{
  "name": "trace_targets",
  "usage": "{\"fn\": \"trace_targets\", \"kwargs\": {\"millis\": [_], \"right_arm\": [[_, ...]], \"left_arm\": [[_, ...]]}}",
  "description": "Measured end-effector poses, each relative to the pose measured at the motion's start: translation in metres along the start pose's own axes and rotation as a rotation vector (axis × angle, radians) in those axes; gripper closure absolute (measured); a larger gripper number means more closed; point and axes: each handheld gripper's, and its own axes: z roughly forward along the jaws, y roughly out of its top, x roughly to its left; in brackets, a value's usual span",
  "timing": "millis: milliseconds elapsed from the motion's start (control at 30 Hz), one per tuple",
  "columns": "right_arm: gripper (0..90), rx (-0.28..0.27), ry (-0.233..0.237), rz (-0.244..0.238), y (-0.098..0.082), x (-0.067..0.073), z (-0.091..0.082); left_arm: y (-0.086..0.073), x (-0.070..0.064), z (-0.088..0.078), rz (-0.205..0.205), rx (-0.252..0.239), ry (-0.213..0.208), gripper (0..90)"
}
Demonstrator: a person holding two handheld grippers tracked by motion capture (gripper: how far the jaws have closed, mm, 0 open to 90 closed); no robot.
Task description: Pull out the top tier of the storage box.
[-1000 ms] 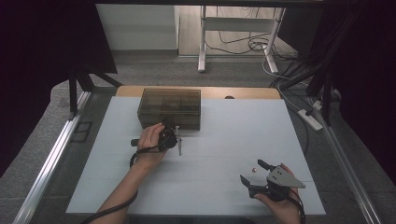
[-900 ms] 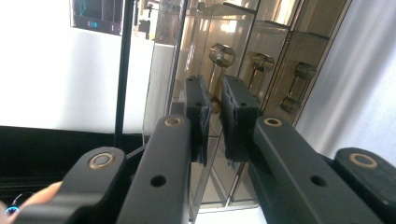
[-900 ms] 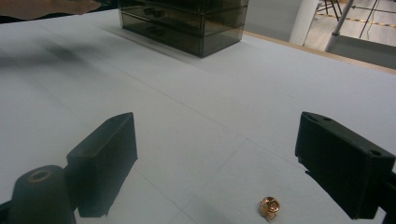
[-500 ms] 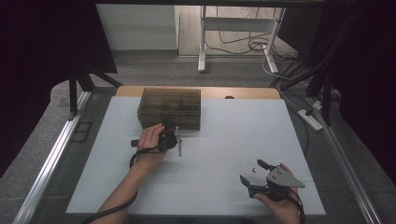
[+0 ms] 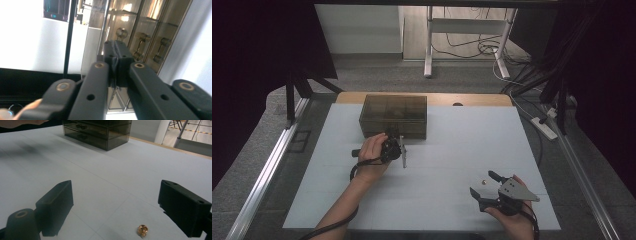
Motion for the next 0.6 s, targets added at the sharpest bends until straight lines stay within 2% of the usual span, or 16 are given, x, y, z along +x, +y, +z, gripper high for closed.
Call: {"fn": "trace_targets", "kwargs": {"millis": [133,233,367,400,433,600], "right_arm": [[12.3,-0.001,0.002,-0.001,0.001,0.001,0.000],[12.3,-0.001,0.002,-0.002,0.001,0.001,0.000],[12.4,0.000,0.003,-0.002,0.000,0.001,0.000],[12.3,0.000,0.003,-0.001,0.000,0.000,0.000],[12.3,0.000,0.003,-0.002,0.000,0.000,0.000],[12.3,0.000,0.001,0.000,0.000,0.000,0.000]], "left_arm": [[-0.003,0.001,0.006,-0.002,0.004,-0.015,76.9],[-0.004,0.000,0.008,0.020,0.014,-0.010,72.5],[-0.002,-0.002,0.013,0.037,0.016,-0.005,71.9],[-0.002,-0.003,0.014,0.021,0.005,-0.008,72.0],[-0.001,-0.003,0.014,0.023,0.006,-0.004,72.3],[0.000,-0.004,0.017,0.056,0.024,-0.001,74.2]]}}
